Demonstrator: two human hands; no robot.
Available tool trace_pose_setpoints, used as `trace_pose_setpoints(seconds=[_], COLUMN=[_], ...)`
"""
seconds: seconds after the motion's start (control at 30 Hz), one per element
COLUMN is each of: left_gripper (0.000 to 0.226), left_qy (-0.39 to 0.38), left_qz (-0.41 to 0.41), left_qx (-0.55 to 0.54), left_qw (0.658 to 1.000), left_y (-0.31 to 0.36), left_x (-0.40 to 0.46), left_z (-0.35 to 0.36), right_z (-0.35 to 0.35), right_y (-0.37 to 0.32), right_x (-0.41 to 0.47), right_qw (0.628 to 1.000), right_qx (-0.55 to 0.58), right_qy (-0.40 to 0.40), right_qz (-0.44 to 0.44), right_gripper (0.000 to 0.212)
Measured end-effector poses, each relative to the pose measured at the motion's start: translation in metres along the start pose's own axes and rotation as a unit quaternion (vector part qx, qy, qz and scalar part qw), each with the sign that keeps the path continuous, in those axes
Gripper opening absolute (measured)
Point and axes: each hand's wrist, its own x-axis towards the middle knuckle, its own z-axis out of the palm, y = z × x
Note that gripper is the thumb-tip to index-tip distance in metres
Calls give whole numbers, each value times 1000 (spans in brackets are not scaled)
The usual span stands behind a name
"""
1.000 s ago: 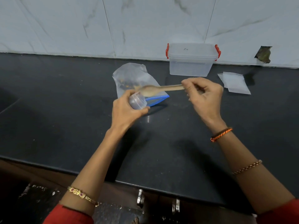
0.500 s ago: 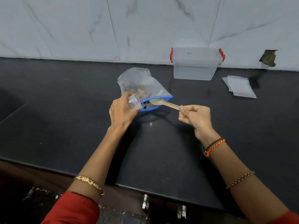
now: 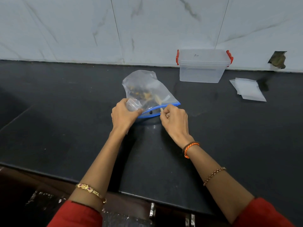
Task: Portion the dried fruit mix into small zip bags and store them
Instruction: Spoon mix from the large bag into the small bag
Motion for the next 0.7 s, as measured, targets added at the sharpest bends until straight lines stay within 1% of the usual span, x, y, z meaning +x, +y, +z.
trace_pose_setpoints(seconds=[0.07, 0.13, 0.17, 0.23, 0.3, 0.37, 0.43, 0.5, 0.57, 0.6, 0.63, 0.7], left_gripper=[43, 50, 50, 40, 32, 39, 42, 39, 37, 37, 37, 42], left_qy=[-25, -23, -13, 14, 36, 40, 40, 34, 35, 37, 40, 44], left_qz=[4, 25, 30, 38, 40, 27, 17, 18, 14, 12, 9, 4], left_qx=[-4, 39, 60, 64, 5, -71, -107, -105, -106, -109, -110, -110], left_qw=[1000, 999, 998, 997, 999, 996, 993, 994, 994, 993, 993, 993], left_y=[-1, -3, -3, -2, 3, 8, 11, 11, 10, 9, 9, 9], left_x=[-1, -1, -1, -1, -1, 0, 3, 6, 8, 8, 9, 8], left_z=[0, 4, 7, 10, 8, 5, 2, 0, -1, -1, -2, -3], right_z=[3, 5, 6, 9, 11, 15, 16, 13, 6, 3, 1, -3], right_y=[-1, -4, -6, -10, -14, -18, -24, -29, -31, -31, -30, -26], right_x=[1, 0, -2, -5, -7, -7, -6, -3, 0, 1, 2, 3], right_qw=[1000, 999, 999, 998, 996, 985, 952, 898, 846, 829, 819, 814], right_qx=[10, 17, 20, 35, 62, 125, 240, 345, 411, 429, 441, 448], right_qy=[-10, -24, -28, -30, -40, -55, -65, -72, -76, -75, -71, -64], right_qz=[10, 18, 20, 31, 53, 103, 181, 264, 331, 351, 362, 365], right_gripper=[22, 21, 20, 17, 14, 15, 20, 21, 18, 18, 17, 16])
